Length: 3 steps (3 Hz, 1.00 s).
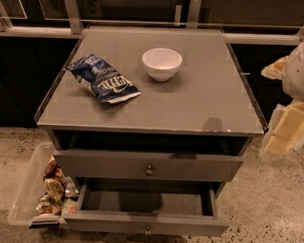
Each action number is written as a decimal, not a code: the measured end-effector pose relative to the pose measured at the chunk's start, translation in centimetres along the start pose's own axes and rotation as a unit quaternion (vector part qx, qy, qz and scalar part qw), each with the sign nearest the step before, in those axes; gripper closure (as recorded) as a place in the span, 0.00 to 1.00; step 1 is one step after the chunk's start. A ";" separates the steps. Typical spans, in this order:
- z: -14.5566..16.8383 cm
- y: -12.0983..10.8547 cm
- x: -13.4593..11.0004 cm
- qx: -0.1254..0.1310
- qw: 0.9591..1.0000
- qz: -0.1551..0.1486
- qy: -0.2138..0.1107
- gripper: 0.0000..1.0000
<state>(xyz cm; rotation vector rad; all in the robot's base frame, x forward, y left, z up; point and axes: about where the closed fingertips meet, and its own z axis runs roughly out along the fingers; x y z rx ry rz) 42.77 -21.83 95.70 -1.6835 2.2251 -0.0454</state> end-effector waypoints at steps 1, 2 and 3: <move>4.8 3.2 2.4 -0.025 0.996 0.059 -0.057 0.00; 11.8 6.9 4.4 -0.060 0.983 0.125 -0.118 0.00; 21.5 11.3 6.0 -0.128 0.967 0.178 -0.132 0.00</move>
Offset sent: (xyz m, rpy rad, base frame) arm -0.0703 0.0083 -0.2827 0.5337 0.2239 -0.2683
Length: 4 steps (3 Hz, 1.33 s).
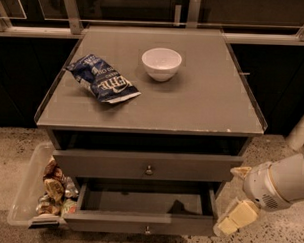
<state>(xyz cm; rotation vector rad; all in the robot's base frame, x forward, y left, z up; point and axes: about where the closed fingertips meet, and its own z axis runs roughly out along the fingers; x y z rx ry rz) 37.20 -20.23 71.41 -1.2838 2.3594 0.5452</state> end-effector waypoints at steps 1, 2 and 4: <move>-0.1 0.2 -0.2 0.004 1.000 -0.006 0.000 0.00; 2.5 0.1 1.8 -0.007 0.999 0.016 -0.037 0.00; 14.4 -3.2 8.6 -0.065 0.990 0.090 -0.083 0.00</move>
Offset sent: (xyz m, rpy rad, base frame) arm -0.0041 -0.0092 -0.1051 0.2652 0.0150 -0.1146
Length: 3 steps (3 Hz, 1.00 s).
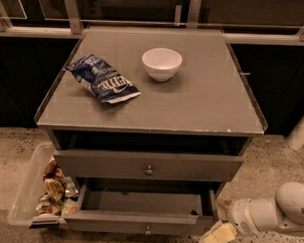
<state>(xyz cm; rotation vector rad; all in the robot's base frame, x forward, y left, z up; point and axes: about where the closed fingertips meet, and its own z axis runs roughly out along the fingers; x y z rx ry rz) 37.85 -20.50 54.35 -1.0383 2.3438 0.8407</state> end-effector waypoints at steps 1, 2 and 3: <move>3.7 -1.9 3.0 -0.026 0.999 0.035 -0.001 0.00; 4.5 -1.9 3.7 -0.035 0.998 0.042 -0.001 0.18; 4.5 -1.9 3.7 -0.035 0.998 0.042 -0.001 0.41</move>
Offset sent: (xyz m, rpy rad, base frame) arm 0.0012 -0.0007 -0.0467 0.0406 0.0662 -0.0172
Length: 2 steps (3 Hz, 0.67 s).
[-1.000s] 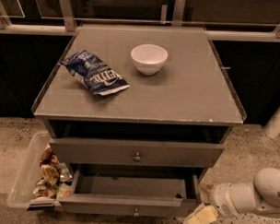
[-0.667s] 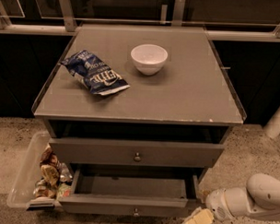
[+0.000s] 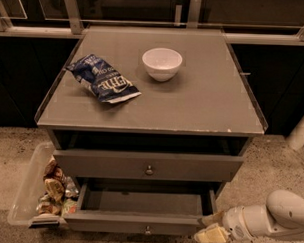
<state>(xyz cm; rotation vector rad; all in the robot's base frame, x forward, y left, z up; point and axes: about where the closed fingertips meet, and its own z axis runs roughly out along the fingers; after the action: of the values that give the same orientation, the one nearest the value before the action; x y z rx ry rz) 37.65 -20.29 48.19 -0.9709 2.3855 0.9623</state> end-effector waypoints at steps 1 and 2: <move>0.0 0.0 0.0 0.000 1.000 0.000 0.000 0.66; 0.2 0.2 0.1 0.003 1.000 -0.001 -0.001 0.88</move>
Offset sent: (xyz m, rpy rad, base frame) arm -0.0034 0.0002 -0.0013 -0.0097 -0.0161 -0.0117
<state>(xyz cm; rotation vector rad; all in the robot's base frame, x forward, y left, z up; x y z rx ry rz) 37.46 -20.14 48.06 -0.9701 2.3835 0.9548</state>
